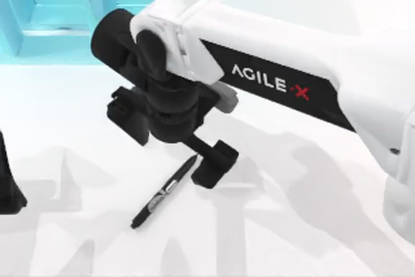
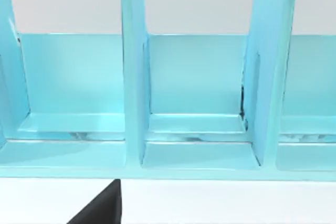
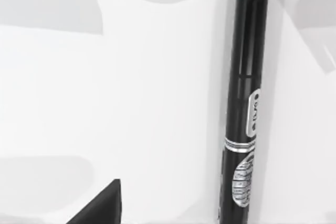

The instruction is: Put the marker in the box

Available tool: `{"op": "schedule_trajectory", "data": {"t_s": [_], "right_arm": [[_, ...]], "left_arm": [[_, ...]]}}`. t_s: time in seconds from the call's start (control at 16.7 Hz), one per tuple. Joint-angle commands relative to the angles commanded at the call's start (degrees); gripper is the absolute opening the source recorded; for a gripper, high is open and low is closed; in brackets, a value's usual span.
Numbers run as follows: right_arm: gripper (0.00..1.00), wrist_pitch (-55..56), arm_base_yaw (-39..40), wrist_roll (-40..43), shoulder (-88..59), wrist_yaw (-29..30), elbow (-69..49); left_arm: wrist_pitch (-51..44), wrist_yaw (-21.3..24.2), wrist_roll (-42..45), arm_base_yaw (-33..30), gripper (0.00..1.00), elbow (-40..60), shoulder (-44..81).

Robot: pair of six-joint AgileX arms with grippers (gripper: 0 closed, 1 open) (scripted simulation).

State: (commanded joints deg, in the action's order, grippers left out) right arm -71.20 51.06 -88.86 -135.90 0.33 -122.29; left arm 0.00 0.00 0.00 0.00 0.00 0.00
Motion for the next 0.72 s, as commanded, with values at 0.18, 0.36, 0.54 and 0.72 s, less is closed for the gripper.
{"op": "schedule_trajectory", "data": {"t_s": [0.18,0.36,0.54,0.72], "right_arm": [[1.00,1.05,-0.15,0.08,-0.32,-0.03,0.87],[1.00,6.76,-0.07,0.06,-2.55,0.03,4.23],[1.00,14.39,0.01,-0.06,-5.41,0.07,8.41],[1.00,17.40,0.06,-0.12,-6.83,0.09,10.57]], "left_arm": [[0.00,0.00,0.00,0.00,1.00,0.00,0.00],[0.00,0.00,0.00,0.00,1.00,0.00,0.00],[0.00,0.00,0.00,0.00,1.00,0.00,0.00],[0.00,0.00,0.00,0.00,1.00,0.00,0.00]]}}
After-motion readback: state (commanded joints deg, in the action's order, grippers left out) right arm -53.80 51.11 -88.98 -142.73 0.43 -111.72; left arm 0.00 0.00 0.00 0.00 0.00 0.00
